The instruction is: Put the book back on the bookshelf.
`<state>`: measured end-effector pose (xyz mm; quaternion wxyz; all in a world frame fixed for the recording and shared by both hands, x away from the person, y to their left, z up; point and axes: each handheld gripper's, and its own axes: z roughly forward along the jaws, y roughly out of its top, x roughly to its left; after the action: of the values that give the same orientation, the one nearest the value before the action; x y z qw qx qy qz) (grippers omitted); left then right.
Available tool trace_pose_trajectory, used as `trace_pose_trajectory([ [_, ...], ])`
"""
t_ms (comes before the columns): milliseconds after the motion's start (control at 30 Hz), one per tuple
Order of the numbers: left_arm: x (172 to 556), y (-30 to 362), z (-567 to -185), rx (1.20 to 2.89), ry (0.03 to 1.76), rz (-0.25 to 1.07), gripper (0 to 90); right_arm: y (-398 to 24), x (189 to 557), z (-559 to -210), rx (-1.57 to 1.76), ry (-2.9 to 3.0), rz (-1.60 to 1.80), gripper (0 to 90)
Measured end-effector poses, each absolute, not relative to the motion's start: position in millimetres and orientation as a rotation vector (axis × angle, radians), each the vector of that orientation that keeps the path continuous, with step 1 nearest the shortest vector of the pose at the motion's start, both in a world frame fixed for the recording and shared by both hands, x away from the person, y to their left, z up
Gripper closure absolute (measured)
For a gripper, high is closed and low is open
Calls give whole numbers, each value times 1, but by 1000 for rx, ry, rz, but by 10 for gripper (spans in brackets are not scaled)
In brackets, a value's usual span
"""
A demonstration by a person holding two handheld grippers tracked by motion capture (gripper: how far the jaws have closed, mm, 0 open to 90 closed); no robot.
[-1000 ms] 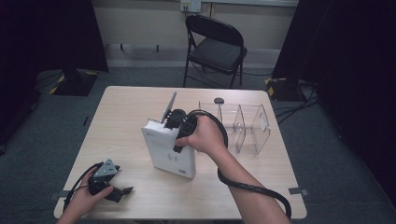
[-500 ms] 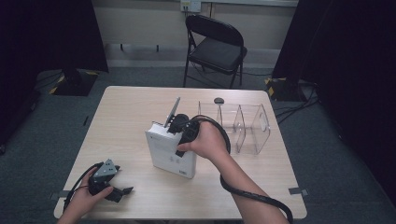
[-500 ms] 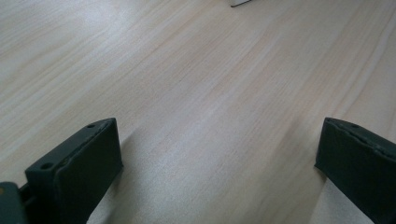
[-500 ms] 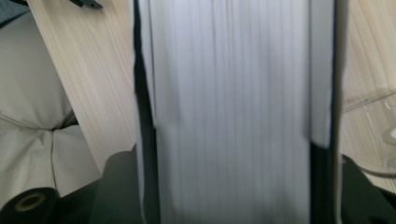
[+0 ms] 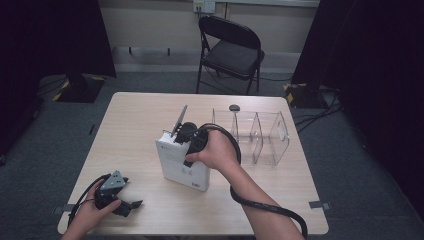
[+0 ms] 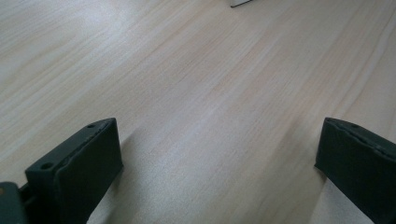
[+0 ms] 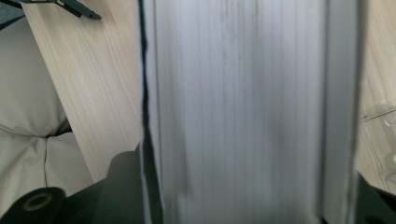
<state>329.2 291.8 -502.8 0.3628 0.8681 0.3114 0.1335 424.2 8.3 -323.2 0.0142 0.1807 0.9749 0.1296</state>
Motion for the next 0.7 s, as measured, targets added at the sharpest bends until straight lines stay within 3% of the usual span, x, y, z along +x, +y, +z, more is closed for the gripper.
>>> trace_pose_trajectory([
  [700,329,291,-503,2225,811,333,0,-13,425,-309,628,3048,430,519],
])
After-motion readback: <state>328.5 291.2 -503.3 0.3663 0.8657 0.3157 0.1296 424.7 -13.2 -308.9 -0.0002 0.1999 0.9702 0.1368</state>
